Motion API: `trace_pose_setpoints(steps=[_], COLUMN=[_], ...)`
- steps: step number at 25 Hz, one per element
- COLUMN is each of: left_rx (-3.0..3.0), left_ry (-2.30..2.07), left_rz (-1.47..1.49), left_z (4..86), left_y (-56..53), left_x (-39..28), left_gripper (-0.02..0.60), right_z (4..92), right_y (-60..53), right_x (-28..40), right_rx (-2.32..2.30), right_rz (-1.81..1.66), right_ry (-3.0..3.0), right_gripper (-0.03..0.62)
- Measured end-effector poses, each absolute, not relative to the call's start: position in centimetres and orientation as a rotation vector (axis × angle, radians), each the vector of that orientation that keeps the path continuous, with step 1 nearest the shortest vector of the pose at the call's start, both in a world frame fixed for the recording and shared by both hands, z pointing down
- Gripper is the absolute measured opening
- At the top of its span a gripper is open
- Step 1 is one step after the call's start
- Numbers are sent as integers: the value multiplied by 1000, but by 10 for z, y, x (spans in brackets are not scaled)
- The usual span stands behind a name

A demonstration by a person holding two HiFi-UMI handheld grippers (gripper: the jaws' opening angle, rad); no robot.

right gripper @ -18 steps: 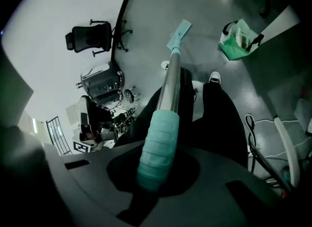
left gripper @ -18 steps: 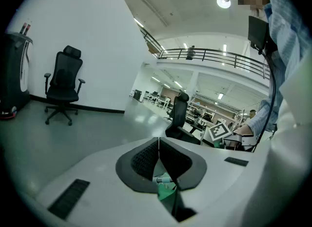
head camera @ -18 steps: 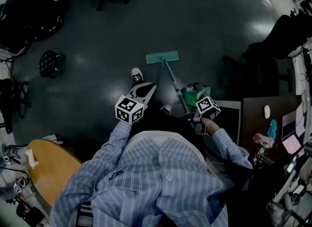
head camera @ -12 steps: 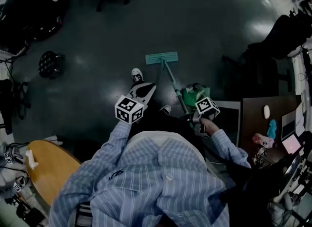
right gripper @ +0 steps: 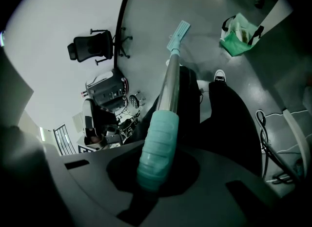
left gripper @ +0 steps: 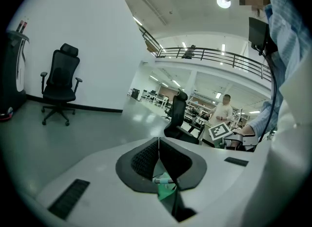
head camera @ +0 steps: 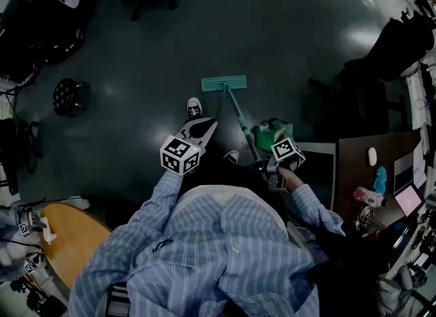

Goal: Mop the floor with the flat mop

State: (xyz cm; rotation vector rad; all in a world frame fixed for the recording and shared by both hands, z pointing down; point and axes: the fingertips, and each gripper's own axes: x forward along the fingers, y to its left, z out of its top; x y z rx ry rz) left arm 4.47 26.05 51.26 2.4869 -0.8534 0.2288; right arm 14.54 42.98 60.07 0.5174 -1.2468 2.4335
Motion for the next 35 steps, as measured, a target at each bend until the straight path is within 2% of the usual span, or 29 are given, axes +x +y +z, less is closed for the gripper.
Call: trace_pose_setpoints(steps=[17, 35], left_rx=[2451, 2398], left_ry=[-856, -893], left_rz=[238, 257], left_z=[523, 536], left_y=[201, 57], left_x=[23, 2], left_gripper=[6, 6], right_z=[605, 614], right_y=[361, 179], right_x=[113, 89], right_rx=[540, 526], right_rz=[2465, 2497], right_ry=[-1249, -1261], right_gripper=[12, 12])
